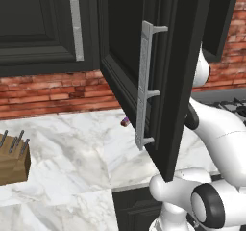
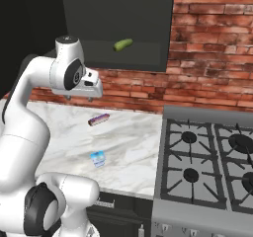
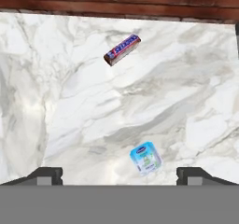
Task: Pick the yogurt and jam from the counter and place them in the cabinets closest to them.
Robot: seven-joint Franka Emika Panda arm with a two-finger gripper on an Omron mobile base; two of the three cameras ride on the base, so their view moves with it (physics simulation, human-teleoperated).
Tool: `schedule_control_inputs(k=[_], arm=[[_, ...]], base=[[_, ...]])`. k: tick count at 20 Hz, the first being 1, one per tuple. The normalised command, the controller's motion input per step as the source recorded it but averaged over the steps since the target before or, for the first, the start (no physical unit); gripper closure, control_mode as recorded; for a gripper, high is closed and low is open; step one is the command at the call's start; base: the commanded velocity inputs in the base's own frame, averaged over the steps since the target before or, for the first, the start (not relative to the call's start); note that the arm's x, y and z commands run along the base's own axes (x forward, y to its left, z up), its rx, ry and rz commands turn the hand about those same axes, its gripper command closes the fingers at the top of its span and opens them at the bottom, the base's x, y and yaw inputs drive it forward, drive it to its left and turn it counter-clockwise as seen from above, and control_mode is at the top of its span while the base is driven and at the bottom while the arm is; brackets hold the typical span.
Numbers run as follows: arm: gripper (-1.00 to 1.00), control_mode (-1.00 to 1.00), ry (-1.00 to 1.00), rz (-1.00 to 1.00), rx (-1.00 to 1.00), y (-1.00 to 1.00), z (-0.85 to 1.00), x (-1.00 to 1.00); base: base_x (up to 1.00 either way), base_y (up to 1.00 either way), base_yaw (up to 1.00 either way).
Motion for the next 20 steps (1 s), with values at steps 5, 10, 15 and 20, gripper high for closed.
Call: schedule_control_inputs(k=[5,10,15,20], arm=[[-1.0,-1.0,0.0,0.0,0.0,-0.05,-0.15,-0.14],[-1.0,-1.0,0.0,0.0,-0.01,-0.12,-0.21,-0.24],[-1.0,-1.0,0.0,0.01,-0.04,-0.13,-0.27,-0.26],[-1.0,-1.0,0.0,0.01,-0.05,-0.07,-0.25,-0.17]], base=[[0.0,0.0,0.0],[0.0,0.0,0.0],[0.0,0.0,0.0],[0.0,0.0,0.0]])
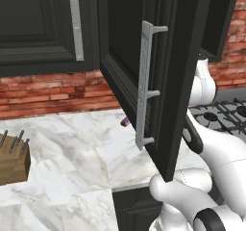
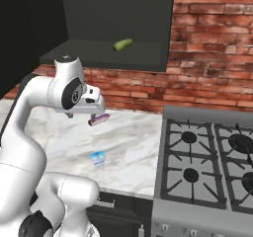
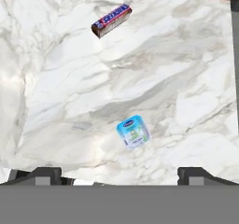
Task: Pick the yogurt and jam from the counter and place them in the cabinets closest to them.
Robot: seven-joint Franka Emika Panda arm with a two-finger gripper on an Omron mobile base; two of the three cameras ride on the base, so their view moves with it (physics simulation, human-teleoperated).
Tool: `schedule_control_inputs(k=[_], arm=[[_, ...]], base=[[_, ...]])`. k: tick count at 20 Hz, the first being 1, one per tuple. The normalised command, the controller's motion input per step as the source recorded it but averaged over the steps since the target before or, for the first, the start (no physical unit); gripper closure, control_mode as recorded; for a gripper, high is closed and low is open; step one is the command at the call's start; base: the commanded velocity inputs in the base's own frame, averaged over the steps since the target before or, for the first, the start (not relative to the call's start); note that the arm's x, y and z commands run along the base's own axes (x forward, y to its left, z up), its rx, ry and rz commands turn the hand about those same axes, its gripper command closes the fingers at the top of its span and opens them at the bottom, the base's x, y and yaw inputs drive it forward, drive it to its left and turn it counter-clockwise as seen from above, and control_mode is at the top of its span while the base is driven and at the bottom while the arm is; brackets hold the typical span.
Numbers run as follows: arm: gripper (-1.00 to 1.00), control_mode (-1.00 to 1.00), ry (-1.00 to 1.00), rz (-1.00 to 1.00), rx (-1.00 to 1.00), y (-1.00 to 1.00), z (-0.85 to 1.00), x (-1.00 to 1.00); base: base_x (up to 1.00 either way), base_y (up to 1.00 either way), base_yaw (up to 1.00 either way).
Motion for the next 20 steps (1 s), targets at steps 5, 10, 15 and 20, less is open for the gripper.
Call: schedule_control_inputs(k=[5,10,15,20], arm=[[-1.0,-1.0,0.0,0.01,-0.04,-0.01,-0.19,-0.01],[-1.0,-1.0,0.0,0.01,-0.01,0.0,-0.12,0.01],[-1.0,-1.0,0.01,0.01,0.0,-0.04,-0.19,0.01],[-1.0,-1.0,0.01,0.03,0.0,-0.11,-0.25,0.03]], base=[[0.0,0.0,0.0],[0.0,0.0,0.0],[0.0,0.0,0.0],[0.0,0.0,0.0]])
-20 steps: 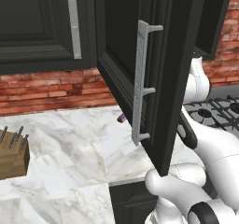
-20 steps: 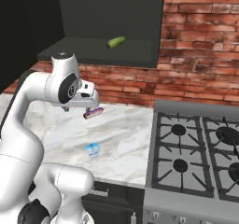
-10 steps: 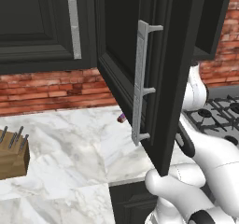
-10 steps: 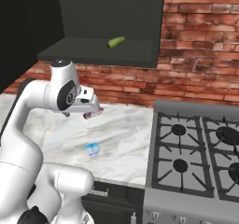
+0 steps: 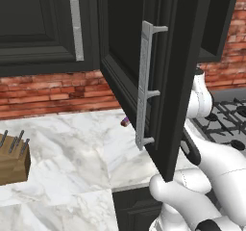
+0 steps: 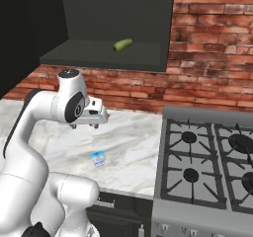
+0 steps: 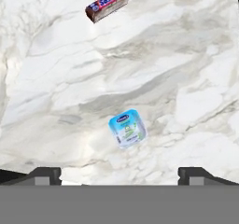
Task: Pick the yogurt and jam from the counter and place them in the cabinets closest to them.
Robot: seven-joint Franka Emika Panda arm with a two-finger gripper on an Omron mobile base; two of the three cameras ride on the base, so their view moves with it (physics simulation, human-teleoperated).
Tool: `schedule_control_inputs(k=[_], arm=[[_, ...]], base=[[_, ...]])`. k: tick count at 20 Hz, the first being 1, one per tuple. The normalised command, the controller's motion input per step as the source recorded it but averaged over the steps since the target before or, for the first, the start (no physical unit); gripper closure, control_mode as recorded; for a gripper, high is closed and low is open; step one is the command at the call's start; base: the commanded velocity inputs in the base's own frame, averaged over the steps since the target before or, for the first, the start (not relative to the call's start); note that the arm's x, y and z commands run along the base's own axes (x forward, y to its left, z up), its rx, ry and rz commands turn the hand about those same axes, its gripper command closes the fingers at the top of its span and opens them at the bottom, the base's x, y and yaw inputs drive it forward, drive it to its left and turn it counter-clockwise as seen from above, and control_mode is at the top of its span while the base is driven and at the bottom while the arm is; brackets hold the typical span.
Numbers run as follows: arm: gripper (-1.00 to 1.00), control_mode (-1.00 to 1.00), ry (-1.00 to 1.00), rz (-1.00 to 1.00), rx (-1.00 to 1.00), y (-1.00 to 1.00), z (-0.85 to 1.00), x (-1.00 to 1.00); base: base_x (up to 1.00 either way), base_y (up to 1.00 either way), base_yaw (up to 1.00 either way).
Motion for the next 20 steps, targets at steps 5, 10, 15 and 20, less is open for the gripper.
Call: schedule_control_inputs(k=[5,10,15,20], arm=[[-1.0,-1.0,0.02,0.07,-0.01,-0.14,-0.27,0.02],[-1.0,-1.0,0.03,0.09,-0.01,-0.09,-0.3,0.05],[-1.0,-1.0,0.03,0.09,0.0,-0.03,-0.32,0.03],[-1.0,-1.0,0.02,0.09,-0.01,0.0,-0.31,0.05]], base=[[0.0,0.0,0.0],[0.0,0.0,0.0],[0.0,0.0,0.0],[0.0,0.0,0.0]])
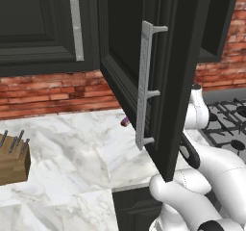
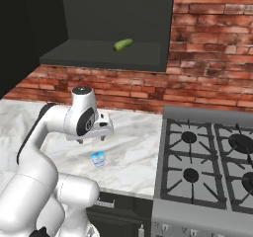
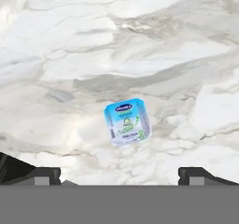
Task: Pick the yogurt and jam from the counter and place them in the cabinets closest to them.
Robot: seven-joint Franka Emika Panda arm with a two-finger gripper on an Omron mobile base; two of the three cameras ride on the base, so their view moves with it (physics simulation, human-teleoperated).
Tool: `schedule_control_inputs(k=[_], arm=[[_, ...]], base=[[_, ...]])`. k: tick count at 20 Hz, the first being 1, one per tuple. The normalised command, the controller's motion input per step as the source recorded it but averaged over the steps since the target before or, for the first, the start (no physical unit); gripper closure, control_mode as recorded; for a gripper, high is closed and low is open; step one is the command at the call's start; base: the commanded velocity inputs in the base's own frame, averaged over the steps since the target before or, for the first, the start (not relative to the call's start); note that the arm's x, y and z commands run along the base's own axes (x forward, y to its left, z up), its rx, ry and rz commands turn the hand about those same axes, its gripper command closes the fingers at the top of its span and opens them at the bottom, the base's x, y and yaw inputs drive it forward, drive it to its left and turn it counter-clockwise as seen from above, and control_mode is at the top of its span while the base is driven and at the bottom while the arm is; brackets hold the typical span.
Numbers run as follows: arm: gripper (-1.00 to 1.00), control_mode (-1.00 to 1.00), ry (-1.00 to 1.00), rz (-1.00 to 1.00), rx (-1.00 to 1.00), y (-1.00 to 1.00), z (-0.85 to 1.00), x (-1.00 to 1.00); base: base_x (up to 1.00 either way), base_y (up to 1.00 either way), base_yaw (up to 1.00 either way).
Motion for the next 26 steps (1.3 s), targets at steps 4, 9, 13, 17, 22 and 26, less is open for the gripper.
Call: schedule_control_inputs(k=[4,9,13,17,22,26], arm=[[-1.0,-1.0,0.02,0.09,-0.03,0.0,-0.33,0.05],[-1.0,-1.0,0.02,0.08,-0.04,0.0,-0.33,0.05],[-1.0,-1.0,0.01,0.08,-0.03,0.0,-0.32,0.07],[-1.0,-1.0,0.01,0.08,-0.01,0.0,-0.29,0.1],[-1.0,-1.0,0.01,0.07,0.0,0.0,-0.25,0.13],[-1.0,-1.0,0.0,0.07,0.0,0.0,-0.23,0.15]], base=[[0.0,0.0,0.0],[0.0,0.0,0.0],[0.0,0.0,0.0],[0.0,0.0,0.0],[0.0,0.0,0.0],[0.0,0.0,0.0]])
